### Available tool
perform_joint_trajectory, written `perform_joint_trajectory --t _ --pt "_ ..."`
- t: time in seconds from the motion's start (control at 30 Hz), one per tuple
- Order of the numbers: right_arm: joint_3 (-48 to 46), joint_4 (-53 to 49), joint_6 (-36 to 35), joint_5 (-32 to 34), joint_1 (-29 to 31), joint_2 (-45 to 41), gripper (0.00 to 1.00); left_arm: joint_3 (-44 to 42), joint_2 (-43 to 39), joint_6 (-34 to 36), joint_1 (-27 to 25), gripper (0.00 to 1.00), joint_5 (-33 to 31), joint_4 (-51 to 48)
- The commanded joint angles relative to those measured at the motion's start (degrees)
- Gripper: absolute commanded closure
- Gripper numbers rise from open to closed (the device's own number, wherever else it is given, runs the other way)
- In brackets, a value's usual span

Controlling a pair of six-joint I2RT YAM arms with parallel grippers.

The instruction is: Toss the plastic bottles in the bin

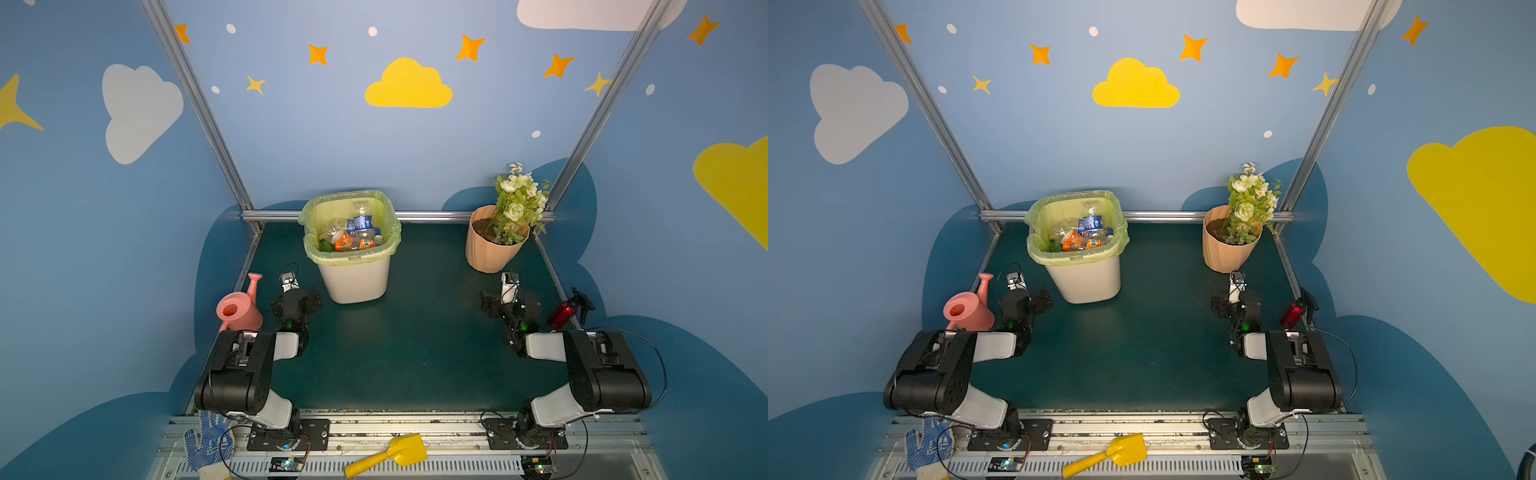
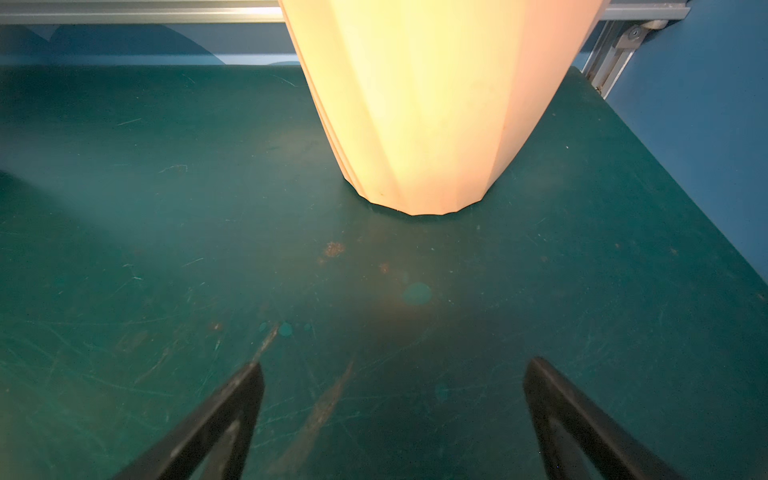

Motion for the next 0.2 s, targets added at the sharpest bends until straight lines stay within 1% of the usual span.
perform_joint_trajectory --t 0.0,0.17 --pt "0.90 -0.23 0.38 -0.56 -0.20 -0.73 0.03 0.42 -0.56 -0.36 0.17 0.00 0.94 -1.40" --pt "0.79 -0.20 0.38 -0.61 -0.21 -0.78 0.03 0.42 -0.56 -0.35 0.18 0.00 0.86 -1.32"
